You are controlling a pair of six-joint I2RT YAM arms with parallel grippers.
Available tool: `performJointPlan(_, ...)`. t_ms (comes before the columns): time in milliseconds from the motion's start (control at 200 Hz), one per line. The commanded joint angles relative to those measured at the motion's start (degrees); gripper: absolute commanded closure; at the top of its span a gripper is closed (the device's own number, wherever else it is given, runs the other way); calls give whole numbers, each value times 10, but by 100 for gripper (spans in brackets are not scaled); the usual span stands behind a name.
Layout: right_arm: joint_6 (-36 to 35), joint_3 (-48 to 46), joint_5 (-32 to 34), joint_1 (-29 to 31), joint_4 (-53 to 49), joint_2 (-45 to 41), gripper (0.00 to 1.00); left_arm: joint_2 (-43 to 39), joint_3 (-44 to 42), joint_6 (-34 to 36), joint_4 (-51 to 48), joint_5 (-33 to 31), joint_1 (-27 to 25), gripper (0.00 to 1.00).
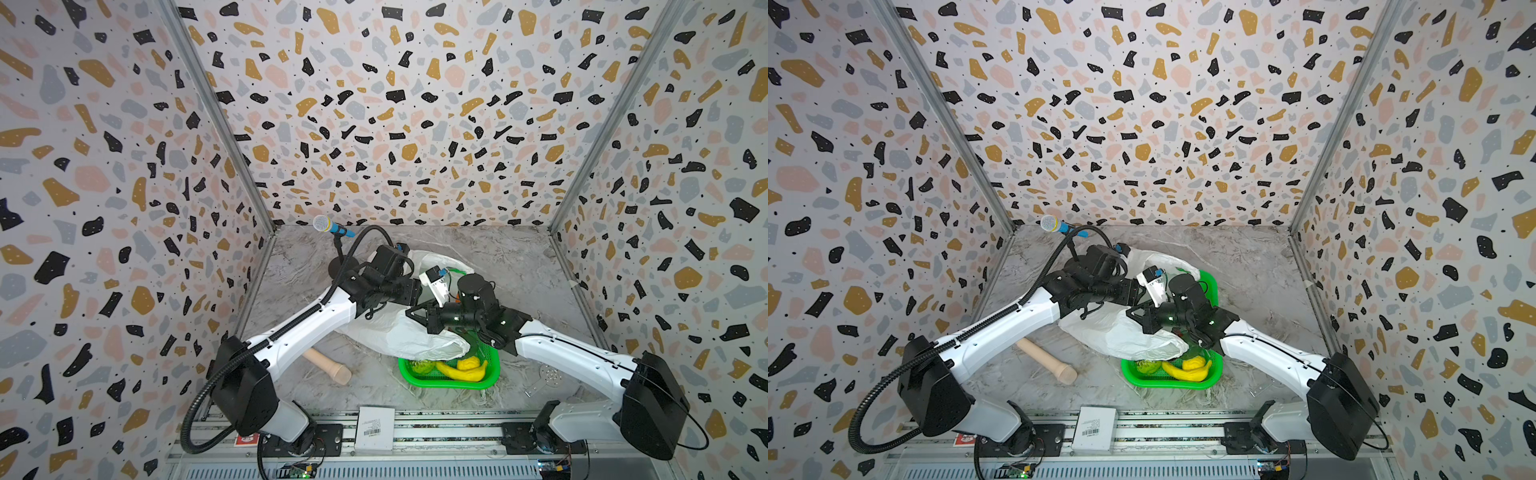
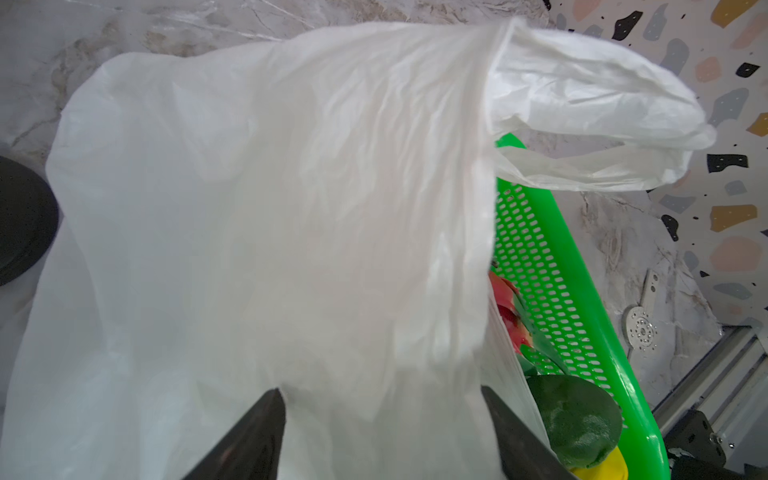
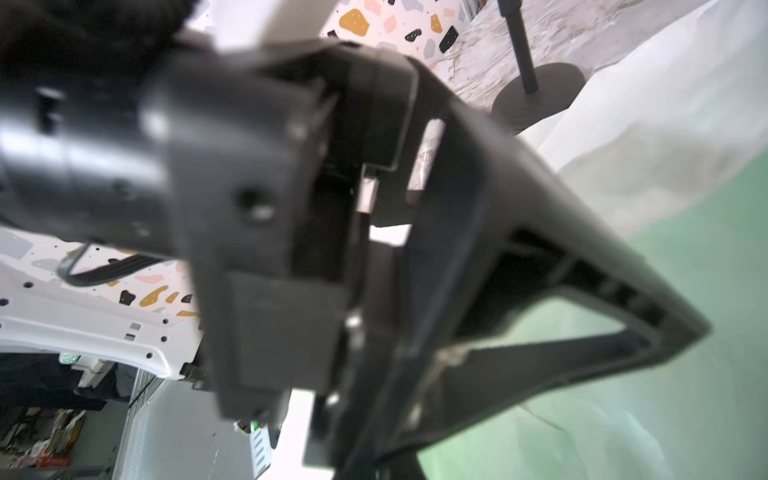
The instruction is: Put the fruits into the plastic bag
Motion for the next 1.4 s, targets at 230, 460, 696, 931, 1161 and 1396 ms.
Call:
performJointPlan(230,-10,2,37,-1,27,-37,100,24,24,10,-68,-38,-10,96)
performJointPlan(460,-14,-4,78,-5,-5,-54,83,9,37,-23,-37,-35,-4,100)
performJointPlan(696,8,-52,103,-84,-35,-176,32,-17,8,-65,21,47,51,100)
performJointPlan(931,22,-80,140,-209,-135,-314,31,-58,-42,-81,102,158,107,100)
performJointPlan(1161,39,-123,78,-249,-168,-297,30,-74,-49,-88,128,182,122,100)
performJointPlan(1396,82,-163,31,-219,-44,-224,31,-86,-60,-104,148,193,122,100)
